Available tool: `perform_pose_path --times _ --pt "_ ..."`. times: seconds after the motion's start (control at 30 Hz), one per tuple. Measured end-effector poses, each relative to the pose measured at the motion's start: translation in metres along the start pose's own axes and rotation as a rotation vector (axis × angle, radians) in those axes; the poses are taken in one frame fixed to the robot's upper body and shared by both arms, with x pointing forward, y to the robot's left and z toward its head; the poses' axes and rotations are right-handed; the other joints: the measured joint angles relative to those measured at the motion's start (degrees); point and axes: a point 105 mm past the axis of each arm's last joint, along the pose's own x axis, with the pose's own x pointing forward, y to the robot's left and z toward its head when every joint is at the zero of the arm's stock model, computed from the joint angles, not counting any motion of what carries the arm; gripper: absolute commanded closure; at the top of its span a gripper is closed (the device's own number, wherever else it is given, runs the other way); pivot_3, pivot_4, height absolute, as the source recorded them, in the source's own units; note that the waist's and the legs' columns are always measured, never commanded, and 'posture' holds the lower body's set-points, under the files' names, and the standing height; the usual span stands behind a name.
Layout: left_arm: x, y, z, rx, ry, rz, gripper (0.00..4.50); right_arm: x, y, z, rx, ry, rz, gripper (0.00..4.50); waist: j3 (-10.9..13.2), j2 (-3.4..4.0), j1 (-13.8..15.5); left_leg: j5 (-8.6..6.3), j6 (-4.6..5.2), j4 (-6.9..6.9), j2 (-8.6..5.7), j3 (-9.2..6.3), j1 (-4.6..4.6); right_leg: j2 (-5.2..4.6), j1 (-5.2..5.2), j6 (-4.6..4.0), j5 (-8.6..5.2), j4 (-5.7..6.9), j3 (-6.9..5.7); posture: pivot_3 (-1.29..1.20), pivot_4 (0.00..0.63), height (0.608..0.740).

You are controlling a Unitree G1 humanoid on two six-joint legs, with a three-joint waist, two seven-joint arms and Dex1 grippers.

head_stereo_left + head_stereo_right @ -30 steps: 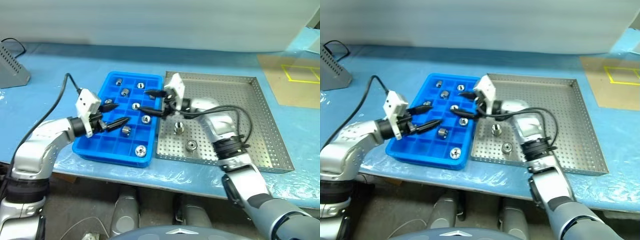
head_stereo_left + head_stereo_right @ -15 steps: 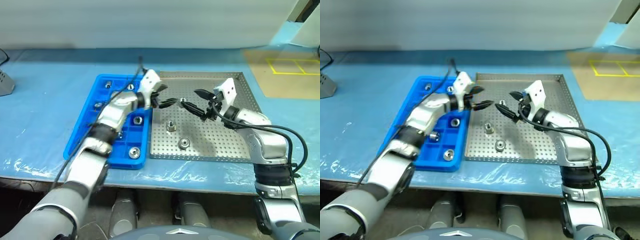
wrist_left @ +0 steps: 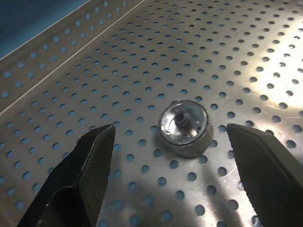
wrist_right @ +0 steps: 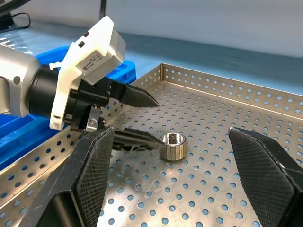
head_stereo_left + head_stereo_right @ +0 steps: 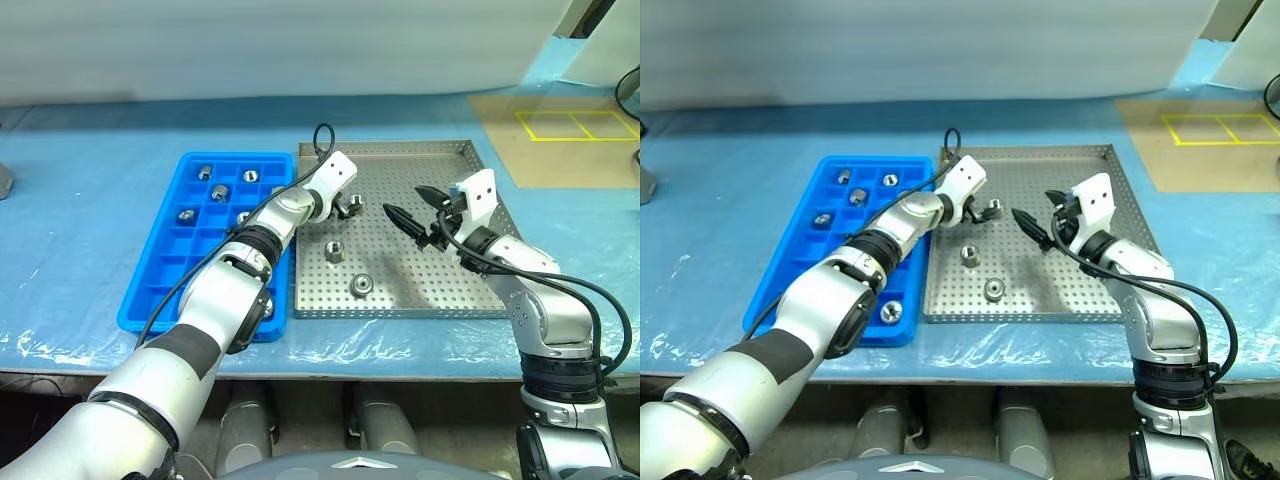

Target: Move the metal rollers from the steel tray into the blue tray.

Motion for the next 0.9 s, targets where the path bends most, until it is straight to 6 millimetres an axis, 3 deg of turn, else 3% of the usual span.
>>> perform_pose_path --times 0.33,0.9 --pt "0.010 -0.024 -0.005 -0.076 0.030 -0.035 0.50 -0.005 0.006 -0.010 0.004 0.018 -0.039 0.50 0.00 0.00 -0.25 -0.08 0.15 0.06 -0.02 0.00 -0.08 -0.05 0.01 0.01 0.00 -0.09 -0.02 -0.51 0.150 0.740" --pt "0.015 -0.027 -0.023 -0.204 0.130 0.120 0.50 -0.014 0.016 -0.025 0.022 0.054 -0.080 0.50 0.00 0.01 -3.19 -0.31 0.50 0.13 -0.07 -0.03 -0.34 -0.07 0.07 0.09 0.02 -0.61 -0.09 -0.57 0.150 0.740"
